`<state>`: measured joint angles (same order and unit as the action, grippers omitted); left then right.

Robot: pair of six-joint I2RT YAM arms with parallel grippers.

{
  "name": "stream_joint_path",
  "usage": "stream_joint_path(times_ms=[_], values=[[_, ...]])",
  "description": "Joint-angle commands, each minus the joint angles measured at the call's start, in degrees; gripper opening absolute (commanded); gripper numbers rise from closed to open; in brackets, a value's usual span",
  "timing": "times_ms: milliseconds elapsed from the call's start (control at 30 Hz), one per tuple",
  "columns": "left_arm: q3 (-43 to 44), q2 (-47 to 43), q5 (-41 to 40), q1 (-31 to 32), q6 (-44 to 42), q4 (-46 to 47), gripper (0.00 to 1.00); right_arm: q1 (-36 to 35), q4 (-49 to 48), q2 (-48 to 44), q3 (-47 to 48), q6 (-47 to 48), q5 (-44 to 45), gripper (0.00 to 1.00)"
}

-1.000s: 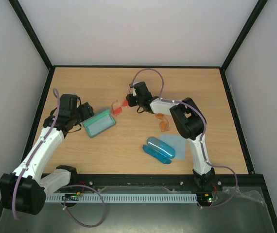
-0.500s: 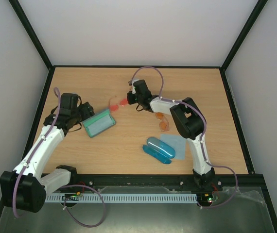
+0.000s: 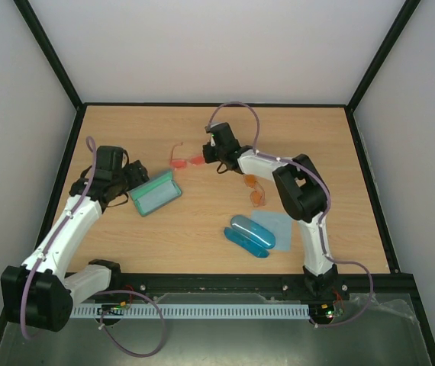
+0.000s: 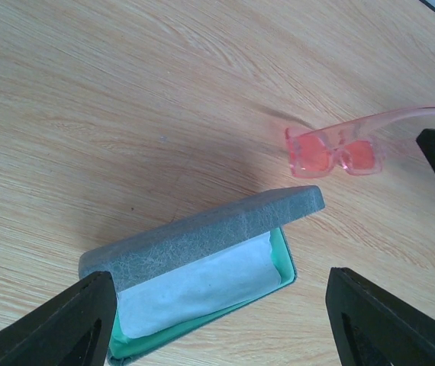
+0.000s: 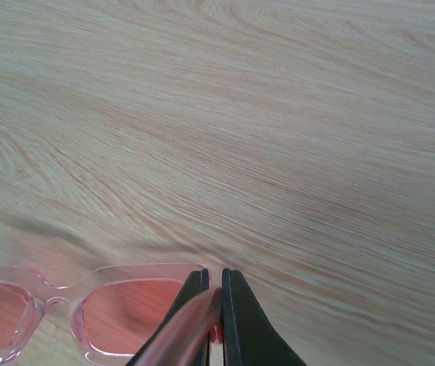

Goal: Organize the sunglasses
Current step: Pick up the sunglasses from the center of the board, then fold the sunglasses.

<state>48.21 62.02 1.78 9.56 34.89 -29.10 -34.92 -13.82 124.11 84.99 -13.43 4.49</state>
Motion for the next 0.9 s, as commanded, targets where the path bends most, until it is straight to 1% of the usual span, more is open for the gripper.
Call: stream_joint_path(times_ms=[0, 133, 200, 367, 433, 533, 633, 800, 867], values=[[2.01, 0.38, 1.19, -0.33, -0.82, -0.61, 0.78, 0.16, 8.64, -6.56, 2.36, 0.89, 2.93, 0.01], [3.08, 0.21, 3.03, -0.3, -1.66, -0.43, 0.78, 0.17, 16.29, -10.1, 4.97, 2.15, 0.64, 0.01], [3.94, -0.12, 4.84, -0.26, -2.49, -0.38, 0.78, 0.12, 19.57, -12.08, 5.41, 2.89, -2.02, 0.01], [3.91, -2.8, 16.29, -0.34, -4.44, 2.66, 0.78, 0.15, 28.07, -16.8, 5.42, 4.76, -9.09, 0.01], [2.52, -5.25, 22.57, -0.32, -4.17, 5.35, 0.78, 0.15, 30.19, -18.72, 5.29, 5.71, -12.88, 0.01], [1.23, -7.7, 30.56, -0.31, -3.0, 8.06, 0.78, 0.12, 30.84, -22.27, 1.98, 7.3, -18.57, 0.01], [1.02, -8.73, 35.95, -0.33, -2.17, 8.55, 0.78, 0.12, 29.89, -25.98, -1.56, 8.88, -22.37, 0.01], [0.64, -8.98, 46.44, -0.3, -0.63, 10.36, 0.78, 0.15, 30.9, -27.05, -2.67, 10.76, -25.35, 0.01], [0.24, -9.51, 48.89, -0.3, -0.39, 10.35, 0.77, 0.15, 31.42, -27.28, -2.53, 11.79, -27.23, 0.01]])
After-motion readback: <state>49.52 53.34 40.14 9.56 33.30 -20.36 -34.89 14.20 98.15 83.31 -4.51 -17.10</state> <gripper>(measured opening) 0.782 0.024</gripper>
